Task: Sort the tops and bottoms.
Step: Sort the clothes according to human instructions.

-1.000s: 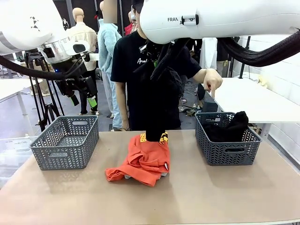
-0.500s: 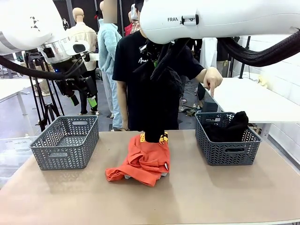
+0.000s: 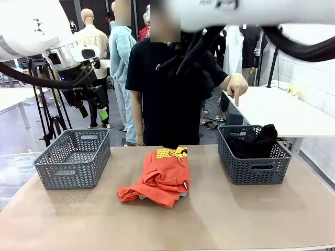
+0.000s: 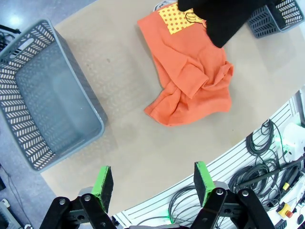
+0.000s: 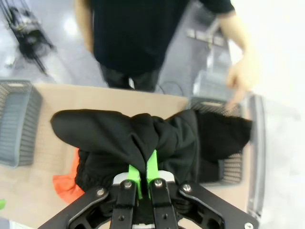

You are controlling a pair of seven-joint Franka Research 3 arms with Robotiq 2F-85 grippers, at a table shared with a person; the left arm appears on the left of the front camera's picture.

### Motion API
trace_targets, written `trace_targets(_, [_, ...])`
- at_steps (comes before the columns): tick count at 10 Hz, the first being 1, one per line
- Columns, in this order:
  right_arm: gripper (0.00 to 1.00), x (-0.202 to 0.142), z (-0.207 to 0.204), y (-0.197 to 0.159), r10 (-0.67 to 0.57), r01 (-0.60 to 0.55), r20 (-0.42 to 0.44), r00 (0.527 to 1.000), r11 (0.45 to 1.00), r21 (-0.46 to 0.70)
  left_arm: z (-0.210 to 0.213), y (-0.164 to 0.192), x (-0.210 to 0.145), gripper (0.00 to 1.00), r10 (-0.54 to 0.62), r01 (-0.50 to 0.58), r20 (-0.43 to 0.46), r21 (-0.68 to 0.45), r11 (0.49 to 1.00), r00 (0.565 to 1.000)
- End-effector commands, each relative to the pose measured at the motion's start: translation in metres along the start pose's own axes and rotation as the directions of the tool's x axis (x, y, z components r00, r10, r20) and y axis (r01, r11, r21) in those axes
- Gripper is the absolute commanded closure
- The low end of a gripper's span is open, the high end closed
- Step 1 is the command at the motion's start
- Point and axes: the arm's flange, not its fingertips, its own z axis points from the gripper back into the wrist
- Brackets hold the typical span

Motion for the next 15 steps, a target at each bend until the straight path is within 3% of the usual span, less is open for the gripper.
trace_targets(1, [1.00,-0.014,0.035,-0.054,-0.170,0.166,-0.023,0.985,0.978,-0.130,0.001,0.001,-0.001,0.12,-0.001,0.001,0.000,0.008,1.000,1.000])
trace_targets(3, [1.00,-0.035,0.052,-0.101,-0.296,0.272,-0.067,0.953,0.929,-0.251,0.001,0.001,-0.001,0.12,-0.001,0.001,0.000,0.008,1.000,1.000])
trace_targets(5, [1.00,-0.054,0.062,-0.141,-0.425,0.393,-0.026,0.905,0.858,-0.332,0.001,0.001,-0.001,0.12,-0.001,0.001,0.000,0.008,1.000,1.000])
trace_targets(6, [1.00,-0.030,0.065,-0.123,-0.287,0.261,-0.078,0.955,0.934,-0.243,0.001,0.001,-0.001,0.12,-0.001,0.001,0.000,0.008,1.000,1.000])
trace_targets(14, [1.00,-0.031,0.063,-0.116,-0.297,0.267,-0.077,0.952,0.926,-0.266,0.001,0.001,-0.001,0.12,-0.001,0.001,0.000,0.008,1.000,1.000])
trace_targets(15, [1.00,-0.010,0.047,-0.140,-0.245,0.226,-0.087,0.966,0.956,-0.188,0.001,0.001,-0.001,0.12,-0.001,0.001,0.000,0.008,1.000,1.000])
